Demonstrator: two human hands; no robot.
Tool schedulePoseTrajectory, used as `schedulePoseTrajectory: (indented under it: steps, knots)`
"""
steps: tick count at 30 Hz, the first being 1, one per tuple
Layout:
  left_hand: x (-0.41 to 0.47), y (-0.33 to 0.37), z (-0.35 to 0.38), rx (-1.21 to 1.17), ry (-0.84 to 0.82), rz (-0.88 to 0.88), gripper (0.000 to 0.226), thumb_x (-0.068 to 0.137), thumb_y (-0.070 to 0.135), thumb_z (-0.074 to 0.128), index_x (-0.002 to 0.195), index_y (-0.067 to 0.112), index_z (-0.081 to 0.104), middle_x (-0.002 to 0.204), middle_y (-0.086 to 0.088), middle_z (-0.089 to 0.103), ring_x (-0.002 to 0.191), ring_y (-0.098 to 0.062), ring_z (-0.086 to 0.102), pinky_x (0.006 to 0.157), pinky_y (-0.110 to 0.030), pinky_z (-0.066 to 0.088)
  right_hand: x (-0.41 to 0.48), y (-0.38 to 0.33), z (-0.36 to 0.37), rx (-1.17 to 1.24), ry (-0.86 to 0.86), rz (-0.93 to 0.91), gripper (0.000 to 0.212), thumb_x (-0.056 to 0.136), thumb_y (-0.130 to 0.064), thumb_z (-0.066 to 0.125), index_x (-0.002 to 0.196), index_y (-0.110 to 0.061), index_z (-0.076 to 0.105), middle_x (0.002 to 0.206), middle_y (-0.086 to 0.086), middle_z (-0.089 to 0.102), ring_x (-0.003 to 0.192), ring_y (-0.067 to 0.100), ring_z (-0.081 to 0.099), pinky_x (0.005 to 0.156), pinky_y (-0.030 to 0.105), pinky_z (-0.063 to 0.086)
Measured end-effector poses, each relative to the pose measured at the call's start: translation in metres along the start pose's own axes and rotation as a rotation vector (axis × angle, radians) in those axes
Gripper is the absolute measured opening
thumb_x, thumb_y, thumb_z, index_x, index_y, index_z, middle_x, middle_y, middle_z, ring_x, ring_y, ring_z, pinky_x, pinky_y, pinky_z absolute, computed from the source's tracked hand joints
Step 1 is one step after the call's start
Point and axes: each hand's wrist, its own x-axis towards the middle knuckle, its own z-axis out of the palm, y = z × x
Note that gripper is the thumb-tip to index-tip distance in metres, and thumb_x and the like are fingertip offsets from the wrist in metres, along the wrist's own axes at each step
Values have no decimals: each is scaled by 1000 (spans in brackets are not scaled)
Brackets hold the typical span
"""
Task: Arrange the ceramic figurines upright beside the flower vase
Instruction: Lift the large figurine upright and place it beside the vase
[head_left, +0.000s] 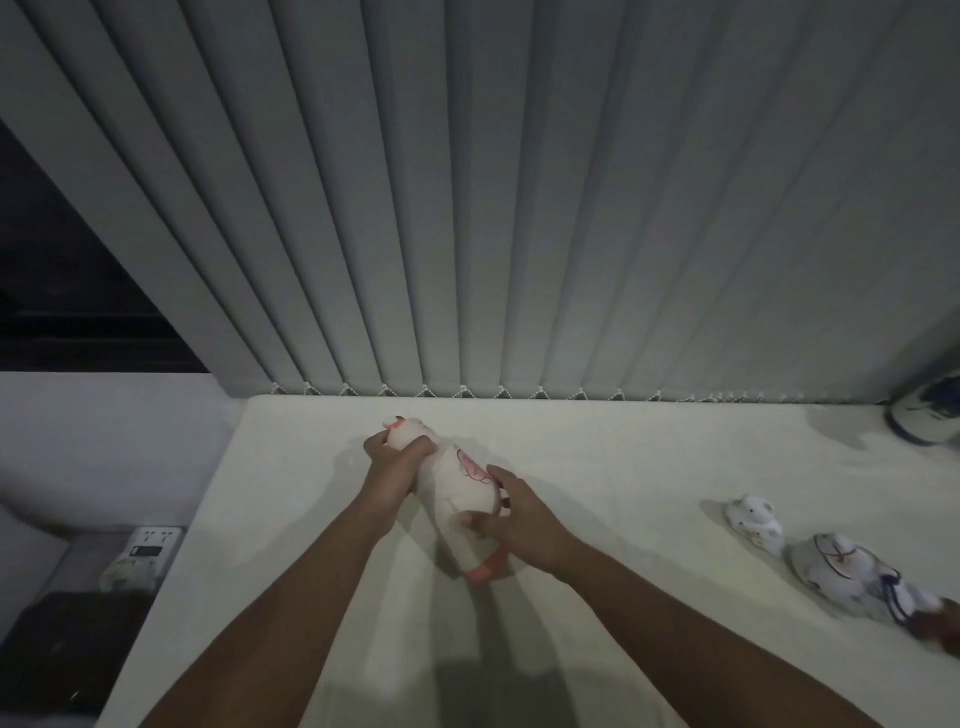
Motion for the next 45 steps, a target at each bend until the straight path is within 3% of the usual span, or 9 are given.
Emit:
schedulePoseTrajectory:
  steps: [5, 8, 11, 15, 20, 24, 31, 40, 45]
  knots:
    - [-14, 0, -12, 40, -152, 47, 81, 60, 27, 66, 131, 19, 29, 119, -7, 52, 102, -20, 57, 86, -38, 50, -2, -10, -13, 133, -224, 40, 45, 83, -23, 73, 125, -23, 56, 120, -9, 65, 108, 8, 62, 89, 20, 51]
    - [-23, 4, -20, 126, -231, 67, 82, 60, 31, 68, 131, 20, 30, 126, -7, 50, 102, -14, 56, 84, -32, 48, -3, -13, -20, 129, -299, 52, 30, 84, -13, 71, 105, -28, 56, 104, -14, 62, 92, -4, 59, 69, 6, 49]
    - [-34, 0, -26, 211, -295, 76, 83, 65, 35, 69, 139, 28, 30, 129, -4, 52, 106, -11, 55, 80, -24, 45, -7, -10, -18, 115, -273, 85, 48, 78, -18, 78, 116, -18, 47, 114, -1, 56, 93, 2, 56, 66, 11, 48]
    - [-48, -14, -32, 178, -344, 52, 83, 72, 37, 77, 135, 52, 25, 121, -2, 59, 111, -19, 60, 96, -44, 51, -17, -3, -8, 99, -218, 63, 67, 72, -22, 84, 123, -16, 41, 119, -2, 53, 101, 5, 55, 73, 18, 49]
    - [-61, -16, -28, 87, -268, 68, 86, 65, 31, 82, 134, 29, 31, 125, -6, 56, 108, -21, 63, 82, -38, 57, -26, 0, -10, 130, -219, 23, 69, 72, -23, 84, 128, -19, 44, 125, -2, 57, 110, 10, 57, 81, 20, 50]
    - [-66, -15, -18, 48, -304, 45, 72, 65, 26, 79, 125, 14, 41, 128, -6, 57, 110, -22, 63, 90, -42, 54, -35, 3, -26, 210, -255, 29, 52, 78, -20, 77, 126, -23, 57, 121, -3, 67, 102, 10, 64, 71, 14, 49]
    - [-73, 5, 37, 22, -435, 114, 63, 71, 11, 76, 127, 11, 46, 125, -8, 61, 108, -23, 64, 88, -38, 54, -49, 7, -73, 228, -138, -14, 72, 71, -23, 83, 133, -32, 50, 124, -3, 63, 103, 17, 67, 70, 21, 53]
    - [-81, 30, 142, 58, -585, 225, 53, 83, 2, 67, 132, 13, 49, 127, -10, 64, 117, -28, 61, 96, -41, 51, -64, 19, -152, 281, 99, -103, 65, 72, -3, 80, 127, -20, 52, 118, -4, 64, 92, 17, 65, 64, 29, 57]
    - [-91, 42, 189, 241, -680, 225, 52, 92, 21, 60, 134, 47, 42, 126, 1, 63, 116, -20, 59, 94, -45, 45, -63, 35, -199, 203, 220, -126, 62, 71, -6, 78, 125, -24, 53, 120, -4, 62, 100, 17, 62, 67, 30, 56]
